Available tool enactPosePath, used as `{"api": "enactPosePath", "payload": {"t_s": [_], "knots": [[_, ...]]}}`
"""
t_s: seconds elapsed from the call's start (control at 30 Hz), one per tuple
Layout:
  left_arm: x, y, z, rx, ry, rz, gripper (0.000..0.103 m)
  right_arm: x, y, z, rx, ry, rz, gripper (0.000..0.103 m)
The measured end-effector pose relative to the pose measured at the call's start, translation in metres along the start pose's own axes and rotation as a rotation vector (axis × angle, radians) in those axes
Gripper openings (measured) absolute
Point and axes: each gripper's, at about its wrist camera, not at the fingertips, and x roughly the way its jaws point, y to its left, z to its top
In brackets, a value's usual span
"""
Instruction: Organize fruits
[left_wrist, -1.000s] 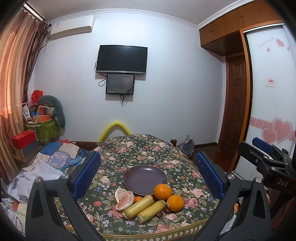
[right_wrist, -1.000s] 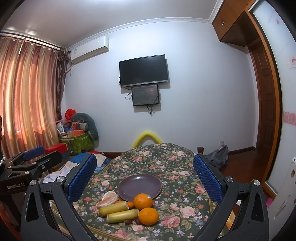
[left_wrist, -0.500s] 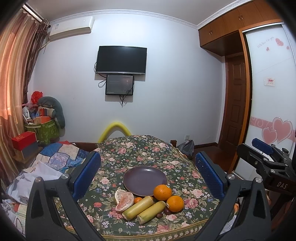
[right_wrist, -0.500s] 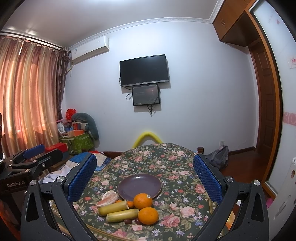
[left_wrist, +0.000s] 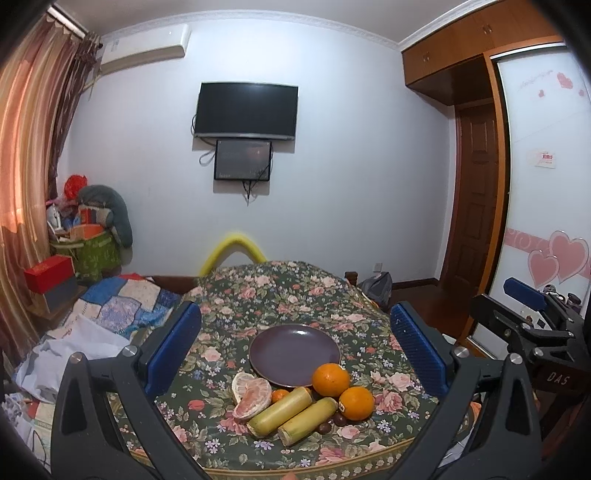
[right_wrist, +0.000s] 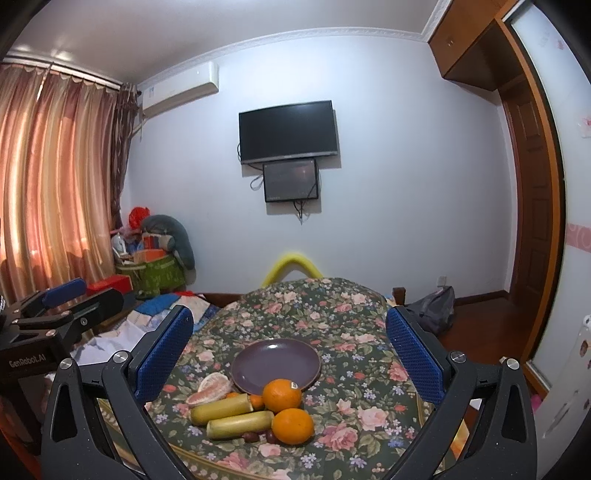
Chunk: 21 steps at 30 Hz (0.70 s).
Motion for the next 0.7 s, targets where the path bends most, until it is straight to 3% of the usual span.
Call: {"api": "enactPosePath", "payload": {"t_s": [0.23,0.3,0.37,0.7], "knots": [[0.037,0.02,-0.009,-0.016,0.083,0.006,0.103,0.023,-0.002,-0.018,-0.044,0.033,-0.053,0.103],[0.05,0.026,-0.013,-0.02,0.118,0.012,0.096,0.034,-0.001,-0.022,-0.068,0.076,-0.049,0.103],[0.063,0.03,-0.016,-0.02,0.156,0.013,0.083,0.046,-0.003,-0.028,-0.071,0.117,-0.036,0.103],[0.132,0.048,-0.053,-0.023,0.39,-0.054,0.062,0.101,-0.017,-0.068,-0.082,0.328,-0.008,0.103]]}}
